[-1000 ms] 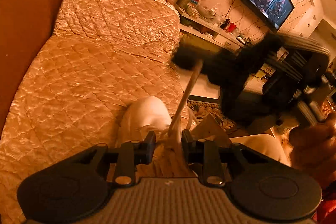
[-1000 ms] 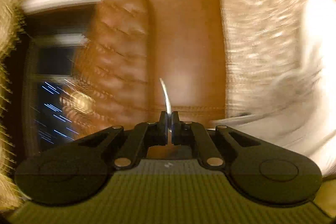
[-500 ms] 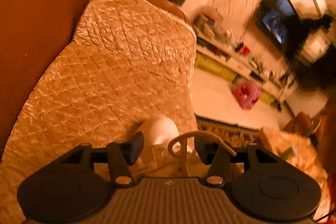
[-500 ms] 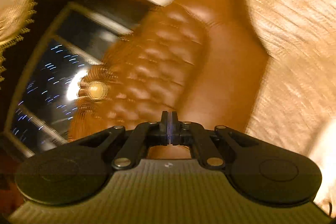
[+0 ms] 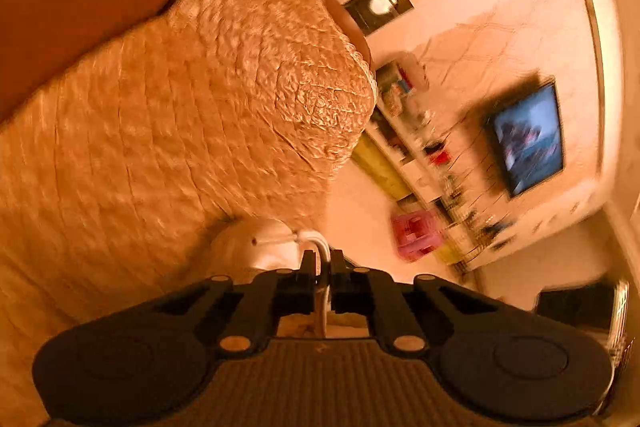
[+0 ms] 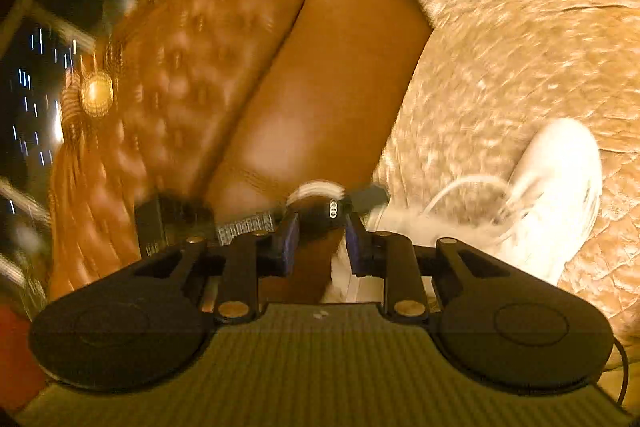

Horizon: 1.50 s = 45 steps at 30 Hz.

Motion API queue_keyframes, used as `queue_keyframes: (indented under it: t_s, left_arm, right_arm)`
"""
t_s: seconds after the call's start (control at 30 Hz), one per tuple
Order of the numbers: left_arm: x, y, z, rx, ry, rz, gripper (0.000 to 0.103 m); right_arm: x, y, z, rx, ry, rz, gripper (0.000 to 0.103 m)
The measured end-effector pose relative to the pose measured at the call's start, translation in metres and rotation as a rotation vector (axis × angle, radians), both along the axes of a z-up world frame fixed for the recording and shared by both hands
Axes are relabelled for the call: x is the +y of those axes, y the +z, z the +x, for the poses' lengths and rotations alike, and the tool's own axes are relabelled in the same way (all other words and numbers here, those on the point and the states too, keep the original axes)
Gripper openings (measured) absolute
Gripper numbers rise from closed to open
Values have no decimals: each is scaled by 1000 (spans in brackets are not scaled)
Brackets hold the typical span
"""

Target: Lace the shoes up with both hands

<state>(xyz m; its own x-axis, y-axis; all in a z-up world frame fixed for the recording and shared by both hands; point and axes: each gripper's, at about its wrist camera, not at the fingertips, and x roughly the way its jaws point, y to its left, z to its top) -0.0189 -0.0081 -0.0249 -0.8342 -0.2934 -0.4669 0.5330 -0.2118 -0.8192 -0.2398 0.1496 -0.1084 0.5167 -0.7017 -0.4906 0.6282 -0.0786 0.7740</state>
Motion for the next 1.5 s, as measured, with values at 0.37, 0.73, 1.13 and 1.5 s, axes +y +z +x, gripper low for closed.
queue_keyframes:
  t_s: [0.37, 0.73, 1.13, 1.5]
  left_arm:
    - [6, -5, -12, -273, -20, -96, 3]
    - [23, -17, -22, -907, -75, -429, 2]
    - [61, -32, -1, -904, -239, -326, 2]
    - [96, -30, -22, -508, -590, -327, 3]
  right_arm:
    - [14, -1, 2, 57, -34, 39, 30]
    - [15, 3, 25, 368, -40, 113, 0]
    - [28, 7, 21, 364, -75, 145, 0]
    - [51, 11, 5, 297, -110, 102, 4]
